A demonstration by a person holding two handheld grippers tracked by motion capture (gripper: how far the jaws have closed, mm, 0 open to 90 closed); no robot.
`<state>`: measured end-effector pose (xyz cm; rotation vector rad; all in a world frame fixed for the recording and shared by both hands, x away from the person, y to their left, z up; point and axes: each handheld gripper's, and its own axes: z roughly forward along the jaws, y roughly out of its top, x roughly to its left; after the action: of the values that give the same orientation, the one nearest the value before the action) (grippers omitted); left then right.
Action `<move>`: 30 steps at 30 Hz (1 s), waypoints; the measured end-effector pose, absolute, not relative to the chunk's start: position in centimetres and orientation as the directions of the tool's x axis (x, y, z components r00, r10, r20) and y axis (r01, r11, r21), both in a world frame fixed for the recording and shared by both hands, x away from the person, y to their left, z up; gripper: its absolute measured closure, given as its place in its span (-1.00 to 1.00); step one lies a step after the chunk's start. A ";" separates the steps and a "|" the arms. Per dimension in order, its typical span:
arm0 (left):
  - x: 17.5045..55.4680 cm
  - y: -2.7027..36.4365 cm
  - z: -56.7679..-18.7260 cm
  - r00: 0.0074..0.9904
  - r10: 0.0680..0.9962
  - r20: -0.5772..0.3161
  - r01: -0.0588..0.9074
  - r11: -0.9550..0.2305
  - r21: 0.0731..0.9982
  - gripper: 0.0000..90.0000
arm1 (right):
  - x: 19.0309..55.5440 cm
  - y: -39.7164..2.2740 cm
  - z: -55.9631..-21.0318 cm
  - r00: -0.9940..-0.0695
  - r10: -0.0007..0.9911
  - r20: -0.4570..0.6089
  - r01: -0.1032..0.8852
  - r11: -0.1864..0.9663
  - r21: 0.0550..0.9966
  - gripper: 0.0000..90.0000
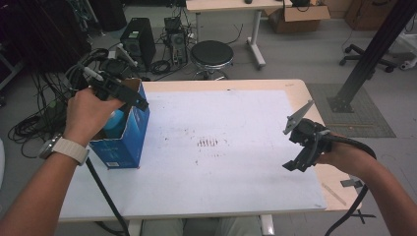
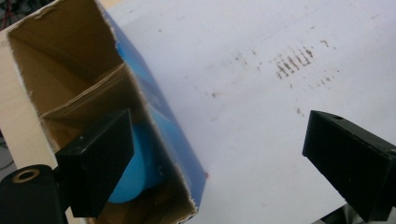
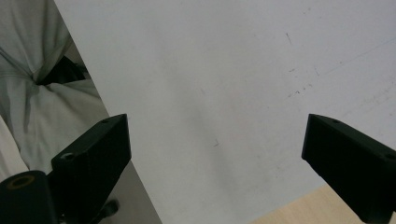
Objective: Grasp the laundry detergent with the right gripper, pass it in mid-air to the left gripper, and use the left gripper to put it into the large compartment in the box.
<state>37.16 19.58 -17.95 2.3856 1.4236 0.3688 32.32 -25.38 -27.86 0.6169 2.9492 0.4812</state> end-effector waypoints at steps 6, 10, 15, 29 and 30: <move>37.2 18.3 -18.0 0.520 0.852 0.058 0.766 -0.495 0.410 -0.80 | 32.4 -25.4 -28.0 -0.915 0.404 -0.022 0.376 0.869 0.323 -0.83; 37.1 17.5 -18.0 0.549 0.834 0.063 0.748 -0.523 0.408 -0.80 | 32.5 -25.5 -28.0 -0.912 0.409 -0.019 0.381 0.866 0.323 -0.83; 36.9 16.4 -18.0 0.586 0.807 0.070 0.721 -0.560 0.408 -0.80 | 32.6 -25.4 -28.0 -0.912 0.409 -0.018 0.382 0.866 0.323 -0.83; 36.4 13.1 -18.2 0.715 0.695 0.075 0.615 -0.676 0.406 -0.81 | 32.9 -25.1 -28.1 -0.914 0.405 -0.014 0.380 0.868 0.319 -0.83; 36.3 12.8 -18.3 0.725 0.684 0.074 0.606 -0.686 0.403 -0.81 | 32.9 -25.1 -28.1 -0.914 0.405 -0.013 0.380 0.869 0.316 -0.83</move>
<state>36.35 12.84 -18.29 2.5779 1.0007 0.3105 32.88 -25.06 -28.10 0.6225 2.9606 0.4758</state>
